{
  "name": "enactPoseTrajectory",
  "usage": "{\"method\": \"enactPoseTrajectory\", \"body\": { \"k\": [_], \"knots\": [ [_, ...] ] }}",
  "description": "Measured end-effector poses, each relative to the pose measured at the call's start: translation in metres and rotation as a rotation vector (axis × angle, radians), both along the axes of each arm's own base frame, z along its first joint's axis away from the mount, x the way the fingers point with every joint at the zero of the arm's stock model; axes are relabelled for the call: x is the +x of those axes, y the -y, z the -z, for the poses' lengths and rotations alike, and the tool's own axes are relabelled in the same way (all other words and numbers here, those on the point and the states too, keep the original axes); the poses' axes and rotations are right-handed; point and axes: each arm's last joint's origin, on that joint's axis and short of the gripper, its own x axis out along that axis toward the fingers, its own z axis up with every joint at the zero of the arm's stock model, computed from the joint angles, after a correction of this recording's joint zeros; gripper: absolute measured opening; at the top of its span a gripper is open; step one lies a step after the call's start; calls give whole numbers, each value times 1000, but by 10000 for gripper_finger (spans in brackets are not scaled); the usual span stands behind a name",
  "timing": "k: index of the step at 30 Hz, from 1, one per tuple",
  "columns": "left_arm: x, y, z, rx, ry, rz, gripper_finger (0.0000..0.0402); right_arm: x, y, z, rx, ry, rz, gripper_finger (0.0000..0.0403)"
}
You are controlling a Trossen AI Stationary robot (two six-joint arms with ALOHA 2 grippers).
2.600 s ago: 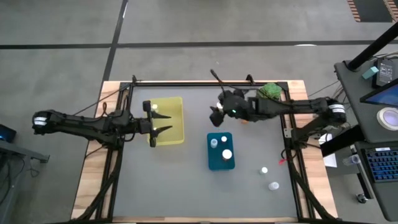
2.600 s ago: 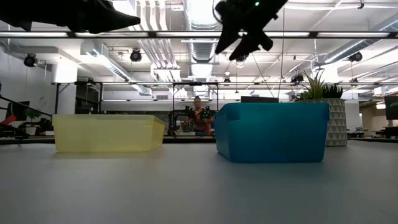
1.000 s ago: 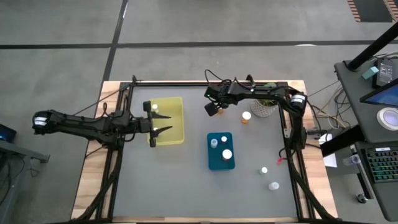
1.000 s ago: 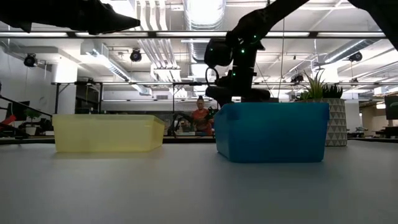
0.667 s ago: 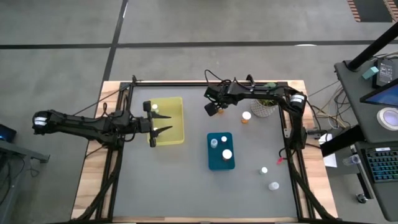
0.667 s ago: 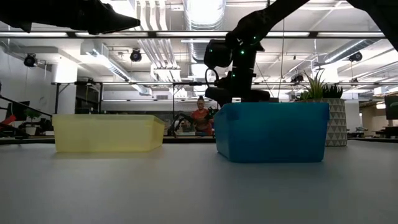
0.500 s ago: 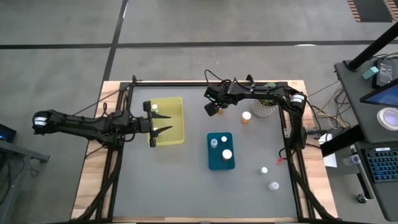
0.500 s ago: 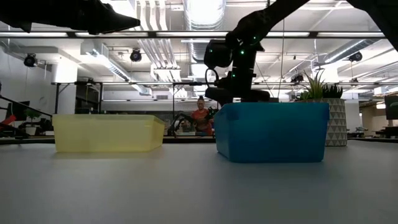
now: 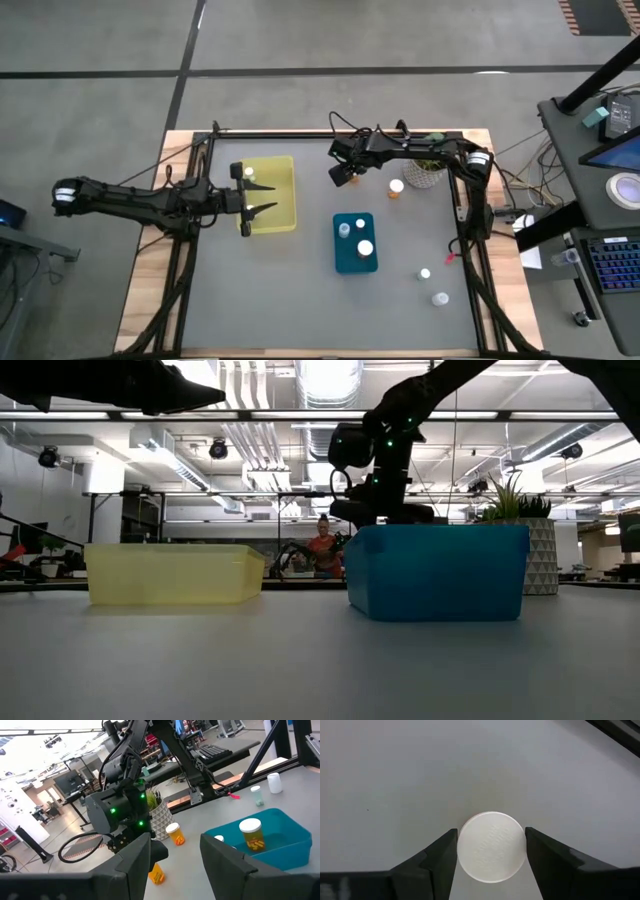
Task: Pick and place medicine bottles into bin by pill shape (circle, oval)
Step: Put the left orange capsule bottle into the blue bin
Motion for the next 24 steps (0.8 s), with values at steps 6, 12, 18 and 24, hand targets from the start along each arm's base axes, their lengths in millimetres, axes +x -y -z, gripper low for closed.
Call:
{"method": "enactPoseTrajectory", "body": {
  "k": [6, 12, 18, 24],
  "knots": [
    [0, 0, 0, 0, 1, 0, 157, -3, -2, -20, -19, 28, -1, 210],
    [0, 0, 0, 0, 1, 0, 157, -9, -18, -49, -37, 71, -31, 210],
    [0, 0, 0, 0, 1, 0, 157, -15, -52, -79, -34, 113, -81, 210],
    [0, 0, -1, -1, 5, 0, 157, -16, -95, -102, -31, 146, -183, 210]
  ]
}}
